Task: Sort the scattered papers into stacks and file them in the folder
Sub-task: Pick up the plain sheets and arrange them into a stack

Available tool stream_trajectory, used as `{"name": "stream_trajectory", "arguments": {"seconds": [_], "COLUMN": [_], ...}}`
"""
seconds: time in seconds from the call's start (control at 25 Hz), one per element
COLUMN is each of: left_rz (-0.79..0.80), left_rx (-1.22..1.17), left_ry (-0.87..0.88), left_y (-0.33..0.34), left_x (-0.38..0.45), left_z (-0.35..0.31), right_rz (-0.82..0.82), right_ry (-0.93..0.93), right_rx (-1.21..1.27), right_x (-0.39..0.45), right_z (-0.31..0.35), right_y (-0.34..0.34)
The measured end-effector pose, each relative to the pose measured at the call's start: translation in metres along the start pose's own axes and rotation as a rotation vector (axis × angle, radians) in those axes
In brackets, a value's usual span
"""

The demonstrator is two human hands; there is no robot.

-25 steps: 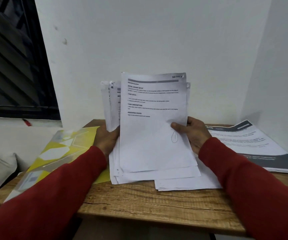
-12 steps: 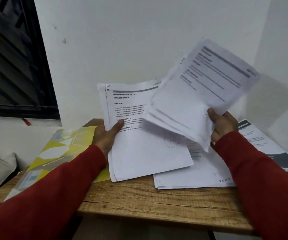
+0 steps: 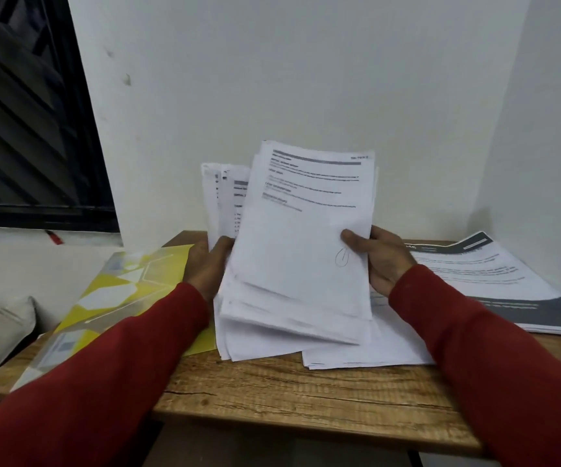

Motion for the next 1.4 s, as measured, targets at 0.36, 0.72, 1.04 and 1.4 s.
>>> {"name": "stream_trajectory", "arguments": {"seconds": [0.36, 0.72, 1.04, 1.4], "left_rz": [0.058, 0.006, -0.048, -0.064], "left_rx": [-0.038, -0.096, -0.055, 0.046], "left_ry": [0.043, -0.046, -0.055, 0.04], "left_y": [-0.004, -0.006, -0.003, -0.004], "left_x": [-0.002, -0.002, 0.0, -0.001], "left_z": [0.005, 0.002, 0.003, 0.0], "right_rz": [-0.017, -0.463, -0.306, -0.161], "right_ry": [-0.033, -0.174, -0.013, -0.131], "right_rx": [-0.229, -0.003, 0.211, -0.375], "right_x": [-0.005, 0.006, 0.014, 0.008], "right_z": [-0.002, 0.018, 0.019, -0.003], "right_y": [-0.001, -0.043, -0.055, -0.006]}}
Point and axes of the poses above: each hand's wrist, its own x-axis towards the middle knuckle, its own y-axis out of the palm, z = x × y, the point moved 1 cm from there along x, towards the middle knuckle, and after that the axes turned 10 degrees about -x, right-handed, at the moved point
